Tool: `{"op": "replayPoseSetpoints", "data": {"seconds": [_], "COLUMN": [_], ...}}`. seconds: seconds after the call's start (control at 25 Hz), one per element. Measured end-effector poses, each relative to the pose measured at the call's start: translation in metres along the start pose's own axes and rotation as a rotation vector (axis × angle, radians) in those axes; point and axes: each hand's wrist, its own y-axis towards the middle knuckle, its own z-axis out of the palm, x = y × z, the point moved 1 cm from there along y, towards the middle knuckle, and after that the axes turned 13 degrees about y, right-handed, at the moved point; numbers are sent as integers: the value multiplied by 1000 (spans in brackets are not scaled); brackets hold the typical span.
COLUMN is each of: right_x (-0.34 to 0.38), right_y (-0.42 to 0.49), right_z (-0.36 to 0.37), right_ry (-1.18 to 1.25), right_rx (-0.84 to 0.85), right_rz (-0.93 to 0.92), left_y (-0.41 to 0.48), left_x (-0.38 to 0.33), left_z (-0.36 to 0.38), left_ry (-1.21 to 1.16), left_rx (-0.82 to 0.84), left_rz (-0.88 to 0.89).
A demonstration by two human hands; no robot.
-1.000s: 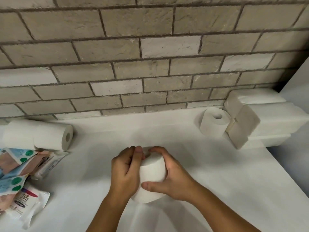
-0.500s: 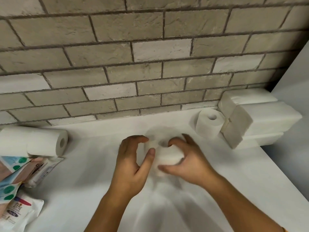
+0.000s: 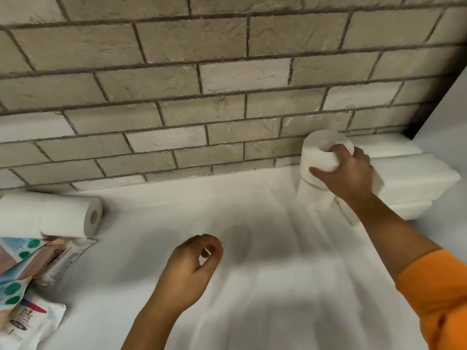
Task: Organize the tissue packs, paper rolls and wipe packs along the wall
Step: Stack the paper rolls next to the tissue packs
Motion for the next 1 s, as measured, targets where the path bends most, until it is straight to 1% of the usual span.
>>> {"op": "replayPoseSetpoints", "data": {"seconds": [0.12,0.24,0.36,0.52,0.68,0.8,0.88,1.0], "right_x": [-14,-25,-22,-11,17,46,72,122], "right_y": [9,14,15,5,-22,-71,-112,-174], "right_z": [13,19,17,12,-4,0,13,41], "right_ry": [-109,-271,-320,-375,-162,13,160,366], "right_rx": [32,30,2,18,-63,-54,16,164], "right_rz": [46,27,5,1,-31,-74,-59,17], "left_y": [1,1,2,0,-6,-15,-22,-34], "left_x": [5,6,9,16,26,38,50,76], "left_z": [0,-1,-1,-4,-9,-20,-33,-59], "left_ry": [62,39,36,12,-40,-232,-371,-504], "left_rx": [18,55,88,96,92,62,1,-92], "left_rz": [13,8,12,18,-14,-135,-216,-297]}}
